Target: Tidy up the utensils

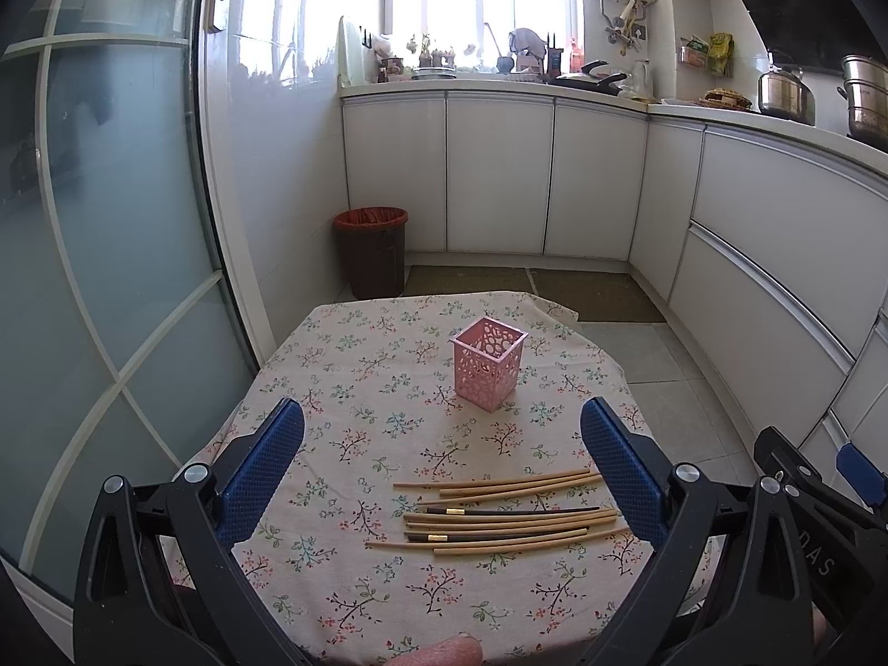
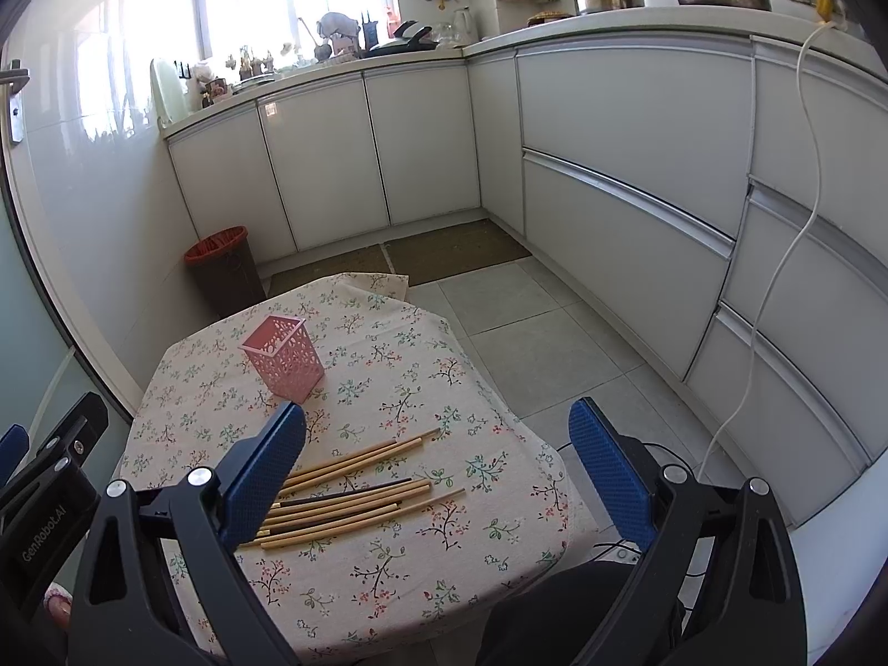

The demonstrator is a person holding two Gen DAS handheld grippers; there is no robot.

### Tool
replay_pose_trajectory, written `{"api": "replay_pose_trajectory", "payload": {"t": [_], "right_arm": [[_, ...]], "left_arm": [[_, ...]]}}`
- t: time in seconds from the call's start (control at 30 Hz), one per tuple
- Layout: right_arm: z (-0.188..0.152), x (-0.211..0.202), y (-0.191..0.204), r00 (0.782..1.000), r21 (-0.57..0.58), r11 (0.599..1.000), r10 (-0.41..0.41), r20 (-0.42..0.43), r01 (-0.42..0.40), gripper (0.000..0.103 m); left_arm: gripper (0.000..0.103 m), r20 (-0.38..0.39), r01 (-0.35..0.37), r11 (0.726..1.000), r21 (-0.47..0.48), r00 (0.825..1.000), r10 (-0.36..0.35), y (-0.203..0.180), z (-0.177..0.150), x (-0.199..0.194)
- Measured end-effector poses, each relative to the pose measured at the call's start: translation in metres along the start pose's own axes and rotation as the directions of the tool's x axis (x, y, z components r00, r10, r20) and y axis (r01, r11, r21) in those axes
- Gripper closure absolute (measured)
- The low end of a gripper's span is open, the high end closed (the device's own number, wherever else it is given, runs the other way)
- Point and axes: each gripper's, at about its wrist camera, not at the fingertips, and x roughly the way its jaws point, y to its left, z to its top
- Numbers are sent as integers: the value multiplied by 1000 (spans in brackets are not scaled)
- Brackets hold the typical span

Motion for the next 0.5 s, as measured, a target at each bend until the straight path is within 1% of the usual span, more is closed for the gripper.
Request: {"api": "replay_pose_trajectory", "payload": {"t": [0.5], "right_arm": [[-1,0,2,1000,-2,1000,1,-6,-1,10]], "left_arm": [[7,-9,-3,1000,-3,1000,3,1,-1,1]]}}
